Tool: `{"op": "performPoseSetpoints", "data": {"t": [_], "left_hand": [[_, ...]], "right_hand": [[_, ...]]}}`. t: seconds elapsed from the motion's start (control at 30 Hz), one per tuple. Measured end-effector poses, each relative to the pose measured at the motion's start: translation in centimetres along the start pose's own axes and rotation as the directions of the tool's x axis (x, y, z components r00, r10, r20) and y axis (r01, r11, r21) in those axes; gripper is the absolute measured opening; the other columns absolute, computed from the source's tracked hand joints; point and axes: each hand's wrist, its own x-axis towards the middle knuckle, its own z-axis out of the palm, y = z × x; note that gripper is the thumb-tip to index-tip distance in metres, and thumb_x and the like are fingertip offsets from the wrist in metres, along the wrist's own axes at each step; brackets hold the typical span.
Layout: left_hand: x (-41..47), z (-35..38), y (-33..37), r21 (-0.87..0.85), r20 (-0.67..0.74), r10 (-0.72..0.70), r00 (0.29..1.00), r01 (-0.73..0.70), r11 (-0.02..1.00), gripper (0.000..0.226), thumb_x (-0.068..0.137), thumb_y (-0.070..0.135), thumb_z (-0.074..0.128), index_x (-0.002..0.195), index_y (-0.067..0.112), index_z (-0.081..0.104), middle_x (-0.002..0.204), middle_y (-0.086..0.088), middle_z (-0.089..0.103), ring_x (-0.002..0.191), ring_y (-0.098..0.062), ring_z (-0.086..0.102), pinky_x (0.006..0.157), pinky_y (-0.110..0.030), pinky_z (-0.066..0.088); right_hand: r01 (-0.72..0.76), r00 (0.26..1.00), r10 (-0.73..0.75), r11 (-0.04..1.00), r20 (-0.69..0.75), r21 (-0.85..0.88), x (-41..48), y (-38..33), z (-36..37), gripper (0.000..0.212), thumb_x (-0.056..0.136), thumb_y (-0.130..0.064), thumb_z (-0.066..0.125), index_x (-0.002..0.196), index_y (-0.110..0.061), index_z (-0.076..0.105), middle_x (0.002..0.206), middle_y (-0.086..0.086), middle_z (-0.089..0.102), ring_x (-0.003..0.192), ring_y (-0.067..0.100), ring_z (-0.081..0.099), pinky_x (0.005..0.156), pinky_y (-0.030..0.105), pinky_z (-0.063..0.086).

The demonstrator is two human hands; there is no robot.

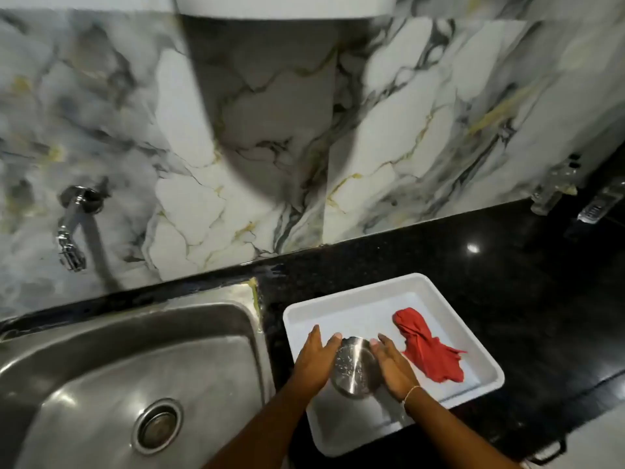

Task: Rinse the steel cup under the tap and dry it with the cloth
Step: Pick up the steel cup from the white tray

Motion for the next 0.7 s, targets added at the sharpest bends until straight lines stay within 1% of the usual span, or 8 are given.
{"op": "performPoseSetpoints", "data": {"t": [0.07, 0.17, 0.27, 0.33, 0.4, 0.53, 0.6, 0.7], "left_hand": [[2.7, 1.7, -1.2, -0.131, -0.029, -0.104, 0.994, 0.099, 0.986, 0.091, 0.086, 0.066, 0.045, 0.156, 0.011, 0.025, 0.163, -0.009, 0.031, 0.148, -0.028, 0.032, 0.123, -0.039, 0.023], [8.1, 4.0, -5.5, -0.240, -0.073, -0.212, 0.975, 0.189, 0.952, 0.114, 0.061, 0.082, 0.040, 0.145, 0.005, 0.047, 0.150, -0.017, 0.051, 0.135, -0.032, 0.050, 0.117, -0.044, 0.034], [4.5, 4.2, -1.9, -0.298, -0.053, -0.250, 0.967, 0.223, 0.928, 0.055, 0.096, 0.053, 0.042, 0.110, 0.008, 0.070, 0.126, -0.017, 0.066, 0.109, -0.029, 0.062, 0.099, -0.034, 0.046], [3.8, 4.4, -1.0, -0.288, -0.070, -0.241, 0.968, 0.211, 0.934, 0.041, 0.102, 0.041, 0.041, 0.084, 0.017, 0.070, 0.114, -0.018, 0.070, 0.103, -0.031, 0.063, 0.099, -0.036, 0.048], [3.6, 4.6, -1.1, -0.287, -0.102, -0.238, 0.966, 0.200, 0.937, 0.042, 0.101, 0.040, 0.041, 0.095, 0.012, 0.073, 0.117, -0.021, 0.071, 0.107, -0.034, 0.065, 0.102, -0.041, 0.049], [3.2, 4.0, -1.3, -0.364, -0.113, -0.254, 0.960, 0.198, 0.910, 0.045, 0.100, 0.040, 0.042, 0.108, 0.008, 0.073, 0.113, -0.018, 0.073, 0.102, -0.031, 0.067, 0.098, -0.041, 0.052], [2.6, 3.2, -1.0, -0.423, -0.112, -0.271, 0.956, 0.201, 0.883, 0.045, 0.100, 0.041, 0.043, 0.100, 0.010, 0.075, 0.107, -0.013, 0.074, 0.101, -0.030, 0.067, 0.095, -0.041, 0.053], [1.0, 1.4, -0.3, -0.507, -0.105, -0.284, 0.953, 0.194, 0.840, 0.038, 0.099, 0.039, 0.045, 0.088, 0.015, 0.072, 0.091, -0.006, 0.071, 0.082, -0.024, 0.064, 0.075, -0.036, 0.050]], "right_hand": [[-0.037, 0.998, 0.040, 0.997, -0.038, 0.070, 1.1, 0.9, 0.1, 0.058, 0.103, -0.048, 0.043, 0.152, -0.018, 0.041, 0.158, 0.011, 0.042, 0.145, 0.030, 0.040, 0.123, 0.047, 0.027], [-0.048, 0.998, 0.051, 0.994, -0.030, 0.100, 2.3, 1.8, 0.7, 0.040, 0.107, -0.030, 0.040, 0.133, -0.005, 0.056, 0.142, 0.021, 0.056, 0.133, 0.035, 0.050, 0.117, 0.047, 0.033], [-0.052, 0.998, 0.059, 0.985, -0.035, 0.164, 2.5, 1.5, 0.9, 0.029, 0.108, -0.022, 0.039, 0.117, -0.010, 0.063, 0.126, 0.017, 0.063, 0.120, 0.032, 0.055, 0.113, 0.047, 0.037], [-0.065, 0.996, 0.077, 0.974, -0.048, 0.218, 2.6, 1.4, 0.9, 0.022, 0.107, -0.015, 0.039, 0.106, -0.015, 0.061, 0.116, 0.014, 0.061, 0.112, 0.027, 0.054, 0.109, 0.042, 0.039], [-0.048, 0.995, 0.069, 0.964, -0.074, 0.260, 2.6, 1.6, 0.9, 0.023, 0.107, -0.011, 0.040, 0.106, -0.012, 0.063, 0.115, 0.013, 0.062, 0.112, 0.027, 0.055, 0.108, 0.040, 0.040], [-0.079, 0.991, 0.112, 0.939, -0.080, 0.336, 3.8, 2.6, 1.0, 0.035, 0.106, -0.022, 0.045, 0.124, 0.000, 0.066, 0.133, 0.022, 0.064, 0.125, 0.035, 0.056, 0.113, 0.047, 0.041], [-0.074, 0.992, 0.108, 0.924, -0.071, 0.374, 3.3, 1.3, 0.5, 0.027, 0.105, -0.024, 0.047, 0.106, -0.010, 0.071, 0.121, 0.019, 0.069, 0.117, 0.035, 0.061, 0.102, 0.045, 0.047], [-0.070, 0.995, 0.093, 0.897, -0.030, 0.436, 1.9, -1.8, -0.3, 0.017, 0.102, -0.029, 0.053, 0.088, -0.029, 0.062, 0.098, -0.002, 0.065, 0.093, 0.016, 0.062, 0.089, 0.034, 0.050]]}}
